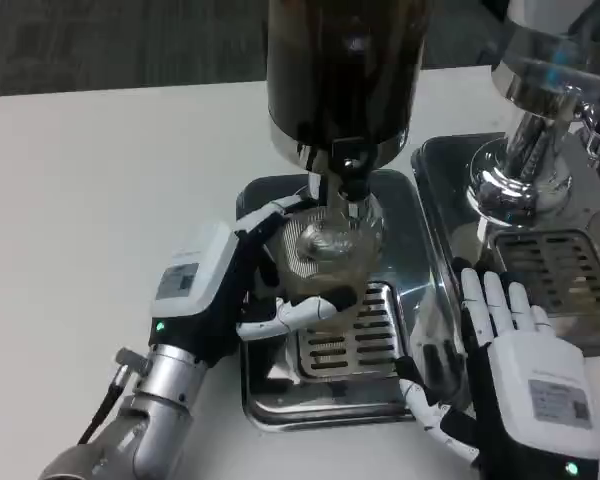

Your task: Grasp the cup under the faucet to collect the drink, then remove the cup.

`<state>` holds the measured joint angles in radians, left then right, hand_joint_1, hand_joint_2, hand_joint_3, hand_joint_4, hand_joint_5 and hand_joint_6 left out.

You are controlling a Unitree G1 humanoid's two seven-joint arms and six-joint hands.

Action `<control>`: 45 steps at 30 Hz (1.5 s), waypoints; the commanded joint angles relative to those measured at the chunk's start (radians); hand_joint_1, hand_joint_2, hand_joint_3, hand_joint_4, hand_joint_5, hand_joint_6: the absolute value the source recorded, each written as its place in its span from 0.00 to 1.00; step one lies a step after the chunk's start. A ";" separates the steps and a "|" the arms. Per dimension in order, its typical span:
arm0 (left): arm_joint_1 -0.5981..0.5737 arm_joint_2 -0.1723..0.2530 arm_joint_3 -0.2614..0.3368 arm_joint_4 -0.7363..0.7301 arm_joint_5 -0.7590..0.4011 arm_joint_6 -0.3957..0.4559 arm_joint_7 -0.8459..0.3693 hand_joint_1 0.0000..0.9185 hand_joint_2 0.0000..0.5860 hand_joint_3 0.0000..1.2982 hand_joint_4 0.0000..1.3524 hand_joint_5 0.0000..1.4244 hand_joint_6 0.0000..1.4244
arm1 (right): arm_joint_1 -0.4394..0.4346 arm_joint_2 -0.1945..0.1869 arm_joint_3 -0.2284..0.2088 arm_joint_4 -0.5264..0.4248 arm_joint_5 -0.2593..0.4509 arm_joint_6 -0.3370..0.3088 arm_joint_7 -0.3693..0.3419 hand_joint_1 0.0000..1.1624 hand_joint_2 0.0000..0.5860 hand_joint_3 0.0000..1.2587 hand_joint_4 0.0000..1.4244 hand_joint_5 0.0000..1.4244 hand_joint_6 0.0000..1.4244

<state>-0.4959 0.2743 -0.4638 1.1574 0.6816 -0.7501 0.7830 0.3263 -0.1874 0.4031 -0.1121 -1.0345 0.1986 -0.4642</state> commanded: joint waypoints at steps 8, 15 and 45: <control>-0.012 -0.018 -0.046 0.001 0.026 0.012 -0.034 0.44 0.17 0.26 0.32 0.65 0.81 | 0.002 0.010 -0.004 0.009 0.006 0.000 -0.027 0.30 0.60 0.00 0.00 0.00 0.05; -0.017 -0.033 -0.071 -0.013 0.043 -0.004 -0.021 0.41 0.17 0.25 0.31 0.65 0.80 | 0.011 0.016 -0.007 0.003 0.004 0.007 -0.032 0.29 0.60 0.00 0.00 0.00 0.05; 0.087 0.087 0.072 -0.100 -0.065 -0.121 -0.050 0.00 0.00 0.10 0.11 0.40 0.44 | -0.005 0.012 -0.010 0.022 0.026 -0.010 -0.036 0.28 0.61 0.01 0.00 0.00 0.05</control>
<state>-0.4416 0.3343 -0.4158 1.0855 0.6379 -0.8415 0.7460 0.3252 -0.1717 0.3985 -0.0962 -1.0176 0.1967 -0.4831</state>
